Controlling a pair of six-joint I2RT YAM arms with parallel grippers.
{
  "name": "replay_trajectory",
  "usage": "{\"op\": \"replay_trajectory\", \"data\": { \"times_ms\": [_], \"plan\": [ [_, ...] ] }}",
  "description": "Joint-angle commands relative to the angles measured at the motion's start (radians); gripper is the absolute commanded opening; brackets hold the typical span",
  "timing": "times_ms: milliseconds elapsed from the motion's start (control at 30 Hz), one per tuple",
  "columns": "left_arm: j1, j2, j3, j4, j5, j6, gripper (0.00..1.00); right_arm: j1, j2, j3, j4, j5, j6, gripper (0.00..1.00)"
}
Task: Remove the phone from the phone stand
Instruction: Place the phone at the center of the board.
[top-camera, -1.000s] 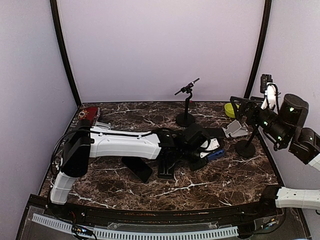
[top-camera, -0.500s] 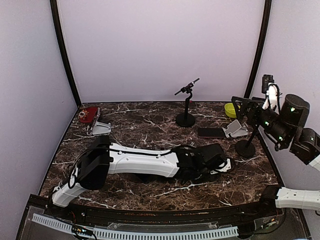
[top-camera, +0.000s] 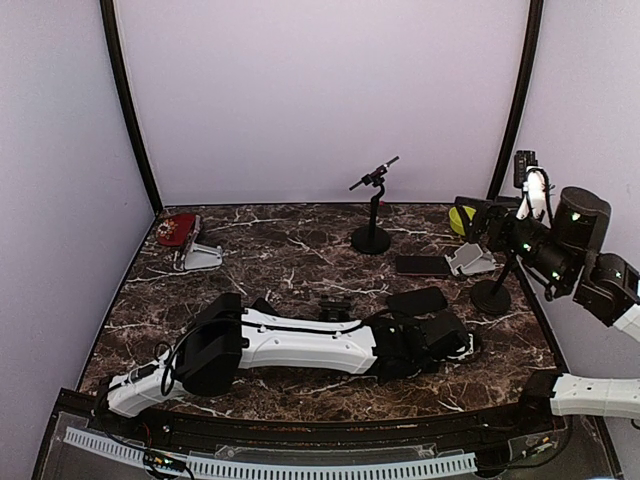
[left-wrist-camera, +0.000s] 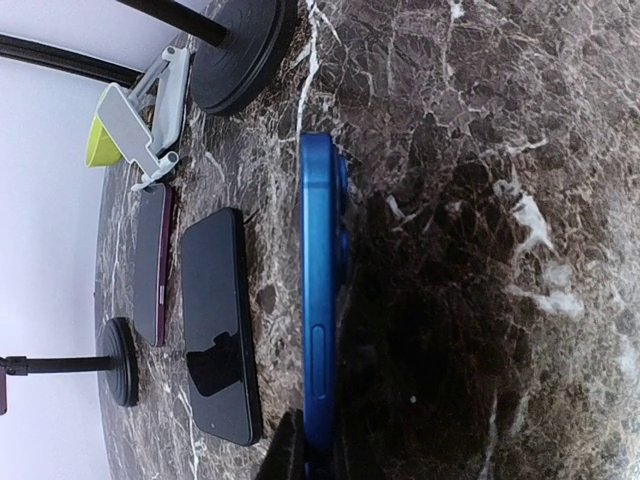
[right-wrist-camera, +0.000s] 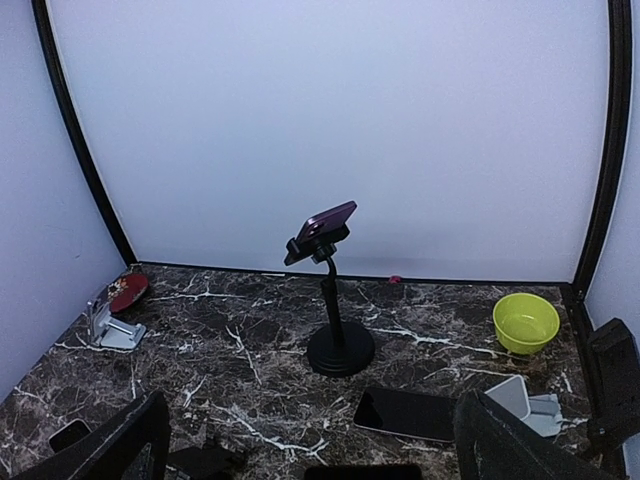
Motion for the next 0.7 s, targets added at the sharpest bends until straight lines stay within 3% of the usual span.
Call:
{"op": "replay_trajectory", "data": {
  "times_ms": [0, 167, 267, 500, 667],
  "plan": [
    [-0.019, -0.011, 0.021, -0.079, 0.030, -0.045, 0.08, -0.011, 0.004, 0.000, 0.039, -0.005, -0.002, 1.00],
    [-0.044, -0.021, 0.022, -0.124, 0.060, -0.083, 0.12, -0.016, 0.015, -0.004, 0.051, -0.016, -0.007, 1.00],
    [-0.053, -0.021, 0.022, -0.143, 0.085, -0.110, 0.26, -0.018, 0.018, -0.006, 0.054, -0.022, -0.006, 1.00],
    [-0.053, -0.021, 0.033, -0.153, 0.144, -0.151, 0.43, -0.018, 0.013, -0.015, 0.057, -0.027, 0.000, 1.00],
    [-0.053, -0.054, 0.038, -0.180, 0.243, -0.201, 0.63, -0.023, 0.025, -0.021, 0.051, -0.043, 0.010, 1.00]
  ]
}}
